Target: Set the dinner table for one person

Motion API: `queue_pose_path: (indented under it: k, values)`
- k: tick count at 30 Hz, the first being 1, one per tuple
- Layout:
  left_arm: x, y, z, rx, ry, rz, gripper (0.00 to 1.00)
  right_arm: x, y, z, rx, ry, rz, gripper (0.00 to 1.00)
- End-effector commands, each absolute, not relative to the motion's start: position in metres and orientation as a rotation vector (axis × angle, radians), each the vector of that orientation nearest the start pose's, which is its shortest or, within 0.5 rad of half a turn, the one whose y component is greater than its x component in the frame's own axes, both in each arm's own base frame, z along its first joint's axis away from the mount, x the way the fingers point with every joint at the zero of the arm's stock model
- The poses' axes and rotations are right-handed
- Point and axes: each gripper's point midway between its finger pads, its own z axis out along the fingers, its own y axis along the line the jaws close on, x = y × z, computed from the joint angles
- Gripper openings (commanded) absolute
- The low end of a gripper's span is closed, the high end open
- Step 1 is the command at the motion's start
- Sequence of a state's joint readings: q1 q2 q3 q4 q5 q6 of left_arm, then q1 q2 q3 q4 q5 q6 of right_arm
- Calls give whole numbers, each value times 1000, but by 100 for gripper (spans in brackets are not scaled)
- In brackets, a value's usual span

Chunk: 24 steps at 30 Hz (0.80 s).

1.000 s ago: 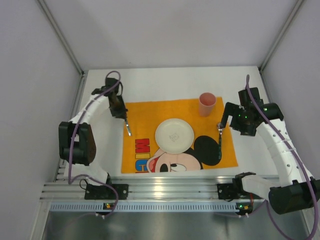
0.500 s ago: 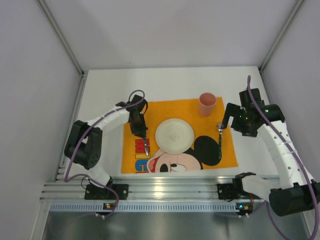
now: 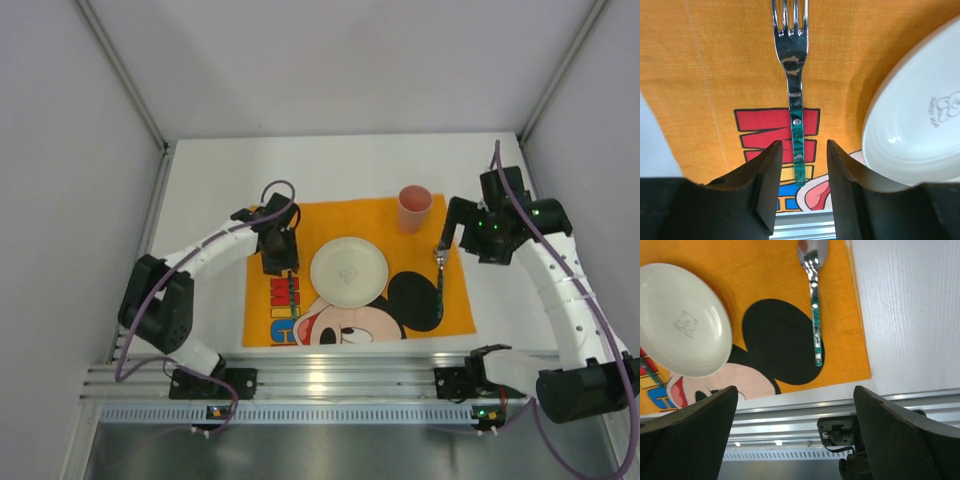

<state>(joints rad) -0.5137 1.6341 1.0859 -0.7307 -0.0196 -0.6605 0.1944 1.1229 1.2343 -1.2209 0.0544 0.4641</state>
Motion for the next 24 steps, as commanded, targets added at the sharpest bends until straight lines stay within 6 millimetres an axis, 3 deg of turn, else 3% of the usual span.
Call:
queue_pose_path:
  k: [1,3,4,5,7,8,9,10,13,14,15,16,19,20,22,23,24]
  values:
    - [279,-167,111,-173,2692,-230,48,248,78,259,254,2485,331,100]
    - [287,-153,151,-151,2549,-204,49,256,88,282,199,2435,405,100]
    - [293,-145,181,-127,2443,-193,52,261,99,308,152,2361,485,100]
    - [297,-135,196,-133,2377,-151,54,262,104,321,118,2315,526,100]
    - [322,-89,245,-275,2069,48,59,255,107,364,97,2146,586,100]
    - [314,-83,240,-239,2074,72,61,260,106,370,106,2116,585,100]
    - [326,-79,231,-238,1964,81,63,248,104,379,95,2053,596,100]
    - [325,-70,245,-126,1847,125,63,249,105,394,78,1964,612,100]
    - [319,-57,219,53,1569,206,70,227,97,402,85,1809,624,100]
    - [316,-61,197,125,1603,194,73,220,93,402,103,1779,622,100]
    - [321,-43,178,106,1645,221,74,209,81,400,156,1737,591,100]
    - [327,-41,155,34,1707,180,75,205,76,398,229,1717,605,100]
    - [327,-26,120,19,1759,264,77,188,47,385,448,1622,567,100]
    - [332,-27,127,0,1708,243,79,184,44,385,459,1599,565,100]
    - [339,-8,108,-75,1748,240,79,177,43,381,449,1591,572,100]
    - [346,-8,111,-97,1716,194,79,176,46,379,438,1608,581,100]
    - [353,9,112,-142,1707,220,79,179,52,373,424,1645,597,100]
